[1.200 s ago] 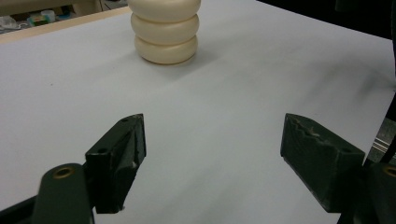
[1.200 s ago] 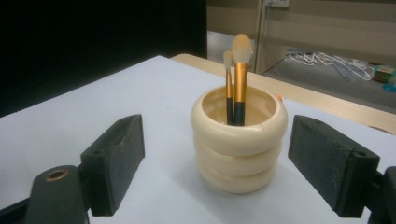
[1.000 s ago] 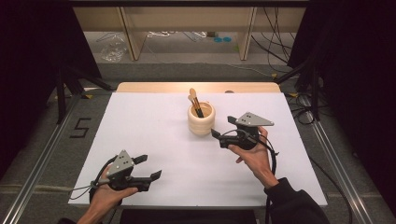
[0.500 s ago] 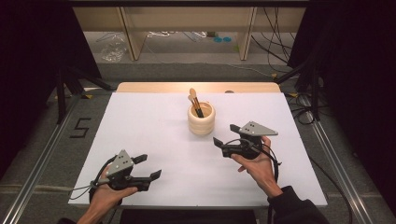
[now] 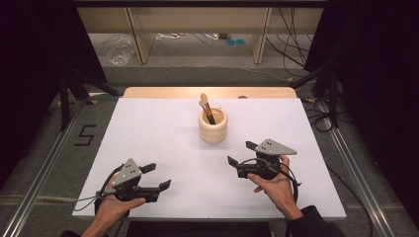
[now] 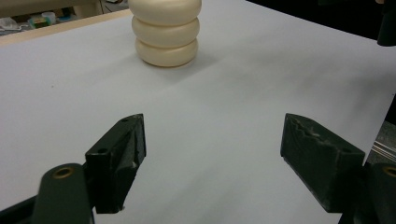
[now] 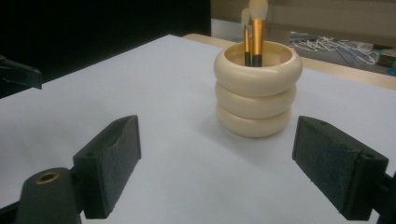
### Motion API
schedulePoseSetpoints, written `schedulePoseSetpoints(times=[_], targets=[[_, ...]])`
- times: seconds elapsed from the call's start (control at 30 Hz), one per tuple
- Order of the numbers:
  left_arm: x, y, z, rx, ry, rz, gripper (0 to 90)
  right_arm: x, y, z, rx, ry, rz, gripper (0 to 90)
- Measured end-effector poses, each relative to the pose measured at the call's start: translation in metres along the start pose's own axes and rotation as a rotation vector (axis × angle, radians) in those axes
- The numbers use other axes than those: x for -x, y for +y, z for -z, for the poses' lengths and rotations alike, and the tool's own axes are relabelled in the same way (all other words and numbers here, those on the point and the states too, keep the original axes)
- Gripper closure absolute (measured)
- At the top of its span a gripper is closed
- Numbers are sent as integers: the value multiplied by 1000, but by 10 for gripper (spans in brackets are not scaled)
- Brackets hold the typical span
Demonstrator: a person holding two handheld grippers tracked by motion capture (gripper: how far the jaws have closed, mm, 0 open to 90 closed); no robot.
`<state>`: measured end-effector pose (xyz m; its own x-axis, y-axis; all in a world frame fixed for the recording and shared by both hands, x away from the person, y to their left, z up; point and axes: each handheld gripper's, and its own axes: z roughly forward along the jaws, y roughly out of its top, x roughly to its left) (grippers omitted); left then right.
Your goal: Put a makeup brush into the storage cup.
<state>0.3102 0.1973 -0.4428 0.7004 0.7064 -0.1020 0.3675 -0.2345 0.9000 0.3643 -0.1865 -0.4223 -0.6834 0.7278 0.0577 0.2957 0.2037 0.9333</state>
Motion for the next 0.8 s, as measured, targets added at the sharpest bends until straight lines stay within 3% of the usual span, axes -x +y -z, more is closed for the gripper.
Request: schedulePoseSetpoints(times=[0.07,0.1,0.33,0.37,0.4,0.47,0.53,0.8], targets=[[0,0,0,-1,2,-3,224,-2,-1,2,-14,8,-22,163],[0,0,0,0,0,0,224,-1,-2,3,2,-3,-1,163],[0,0,0,2,-2,-3,224,-4,-8,11,-11,-9,-15,162],[0,0,0,2,-2,-2,224,-5,-8,12,-27,11,-28,162],[0,0,0,1,-2,-3,224,-4,-9,12,-14,-7,-5,162],[0,0,0,3,-4,-4,224,-7,-11,14,-26,5,-37,162],[0,0,0,4,-2,-4,224,-6,-12,15,-19,-11,-8,162],[0,0,0,9,-4,-2,224,-10,-17,25,-23,-7,-5,162]])
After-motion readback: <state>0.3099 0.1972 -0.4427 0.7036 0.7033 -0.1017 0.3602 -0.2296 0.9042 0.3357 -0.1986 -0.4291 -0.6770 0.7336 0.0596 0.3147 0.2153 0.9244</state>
